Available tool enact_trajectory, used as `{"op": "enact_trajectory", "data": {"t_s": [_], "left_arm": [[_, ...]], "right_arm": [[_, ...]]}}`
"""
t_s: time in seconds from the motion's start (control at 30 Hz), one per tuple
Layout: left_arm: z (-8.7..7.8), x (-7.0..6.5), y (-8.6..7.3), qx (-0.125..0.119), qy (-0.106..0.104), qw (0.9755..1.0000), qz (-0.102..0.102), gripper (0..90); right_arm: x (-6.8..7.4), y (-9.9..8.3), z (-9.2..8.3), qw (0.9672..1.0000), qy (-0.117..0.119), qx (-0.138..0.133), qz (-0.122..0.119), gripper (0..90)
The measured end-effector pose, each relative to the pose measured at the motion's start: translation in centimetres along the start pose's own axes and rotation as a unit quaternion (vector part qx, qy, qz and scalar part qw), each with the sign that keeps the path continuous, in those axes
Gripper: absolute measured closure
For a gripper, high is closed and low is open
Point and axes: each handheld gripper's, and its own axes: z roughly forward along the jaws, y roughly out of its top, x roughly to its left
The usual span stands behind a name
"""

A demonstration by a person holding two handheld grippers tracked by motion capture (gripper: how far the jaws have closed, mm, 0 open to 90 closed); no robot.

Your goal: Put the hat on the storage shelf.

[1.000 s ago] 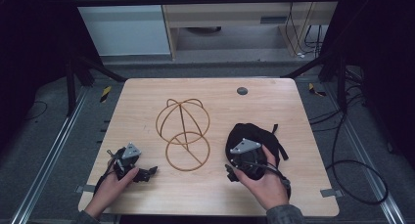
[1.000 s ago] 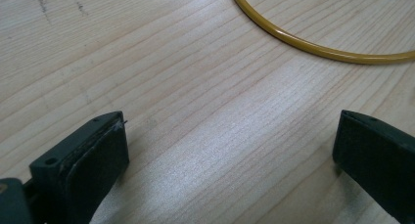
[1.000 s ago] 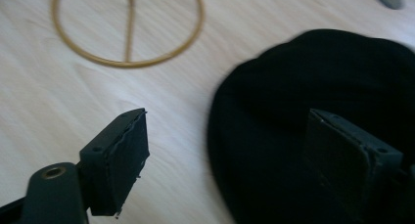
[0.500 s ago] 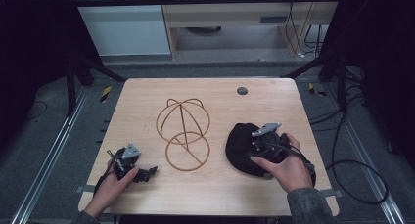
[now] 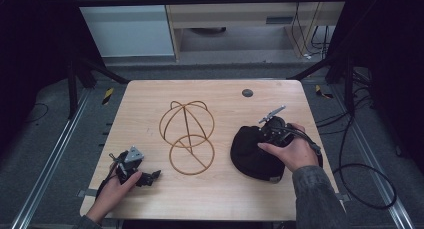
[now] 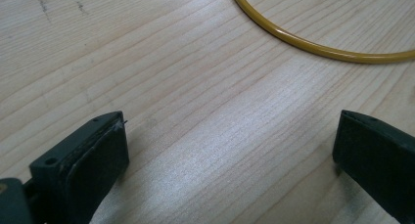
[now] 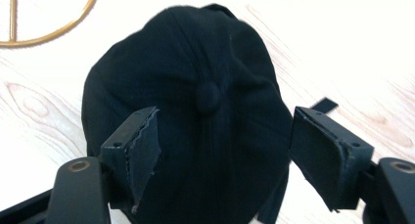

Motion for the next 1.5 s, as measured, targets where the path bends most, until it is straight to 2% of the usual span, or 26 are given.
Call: {"op": "enact_trajectory", "data": {"t_s": [0.17, 0.33, 0.43, 0.47, 0.53, 0.8, 1.13, 1.5], "left_arm": [[0.0, 0.0, 0.0, 0.000, 0.000, 1.0000, 0.000, 0.0], [0.0, 0.0, 0.0, -0.002, 0.000, 1.0000, -0.002, 0.0], [0.0, 0.0, 0.0, -0.002, 0.000, 1.0000, -0.001, 0.0], [0.0, 0.0, 0.0, -0.002, 0.000, 1.0000, -0.001, 0.0], [0.0, 0.0, 0.0, -0.002, 0.000, 1.0000, -0.001, 0.0], [0.0, 0.0, 0.0, -0.002, 0.000, 1.0000, -0.001, 0.0], [0.0, 0.0, 0.0, -0.001, -0.001, 1.0000, -0.001, 0.0], [0.0, 0.0, 0.0, 0.000, -0.001, 1.0000, 0.000, 0.0]], "right_arm": [[0.0, 0.9, 0.7, 0.9999, 0.006, 0.011, -0.006, 28.7], [0.0, 1.6, 1.8, 0.9994, 0.020, 0.026, -0.006, 35.1], [0.0, 1.7, 2.2, 0.9992, 0.021, 0.033, -0.009, 37.1], [-0.1, 1.7, 2.5, 0.9990, 0.022, 0.037, -0.010, 40.4], [-0.2, 1.7, 2.5, 0.9990, 0.022, 0.038, -0.011, 42.2], [-0.6, 1.8, 3.1, 0.9985, 0.030, 0.043, -0.014, 59.0], [-0.6, 1.8, 3.6, 0.9976, 0.044, 0.050, -0.018, 72.3], [-0.8, 1.5, 3.7, 0.9972, 0.055, 0.047, -0.019, 77.6]]}}
